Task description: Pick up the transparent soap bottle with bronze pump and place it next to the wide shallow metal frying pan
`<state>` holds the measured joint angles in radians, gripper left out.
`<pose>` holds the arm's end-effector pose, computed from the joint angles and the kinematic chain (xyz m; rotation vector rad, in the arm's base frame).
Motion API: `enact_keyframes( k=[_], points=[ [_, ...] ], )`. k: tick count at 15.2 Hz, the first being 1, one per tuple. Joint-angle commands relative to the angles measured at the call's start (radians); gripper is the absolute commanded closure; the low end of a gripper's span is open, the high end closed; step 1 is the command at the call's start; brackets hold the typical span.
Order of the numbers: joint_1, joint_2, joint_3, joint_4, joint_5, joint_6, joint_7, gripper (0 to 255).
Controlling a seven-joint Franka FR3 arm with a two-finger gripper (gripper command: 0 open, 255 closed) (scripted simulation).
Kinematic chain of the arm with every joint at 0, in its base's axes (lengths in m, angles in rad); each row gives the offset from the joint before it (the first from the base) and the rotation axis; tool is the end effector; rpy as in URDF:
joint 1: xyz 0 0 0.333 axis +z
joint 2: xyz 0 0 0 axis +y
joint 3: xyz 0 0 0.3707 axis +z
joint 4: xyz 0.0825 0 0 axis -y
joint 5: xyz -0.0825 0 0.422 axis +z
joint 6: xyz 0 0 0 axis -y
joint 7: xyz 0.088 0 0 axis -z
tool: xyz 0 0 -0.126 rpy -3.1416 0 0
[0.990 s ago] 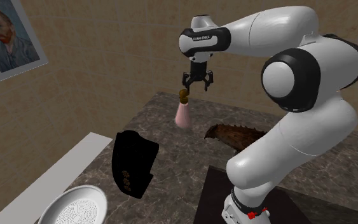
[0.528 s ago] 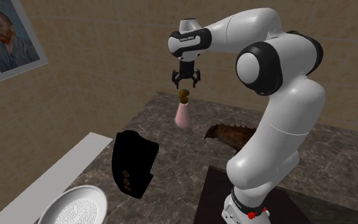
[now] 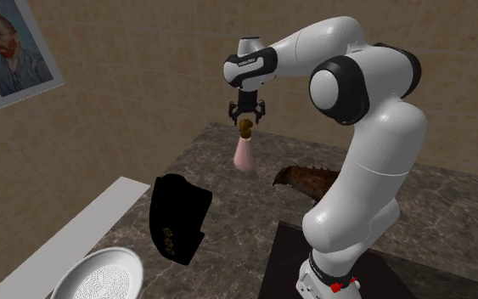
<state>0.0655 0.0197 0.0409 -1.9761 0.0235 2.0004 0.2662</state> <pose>0.5933 0.0651 0.4776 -3.1077 0.2641 -0.0007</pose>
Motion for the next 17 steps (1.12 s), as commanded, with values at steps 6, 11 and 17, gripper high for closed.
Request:
enact_keyframes(
  k=[6, 11, 17],
  points=[
    [0.0, 0.003, 0.0, -0.007, 0.0, 0.01, 0.0, 0],
    [0.0, 0.003, 0.0, -0.006, 0.0, 0.01, 0.0, 255],
    [0.0, 0.003, 0.0, -0.007, 0.0, 0.01, 0.0, 255]
  ],
)
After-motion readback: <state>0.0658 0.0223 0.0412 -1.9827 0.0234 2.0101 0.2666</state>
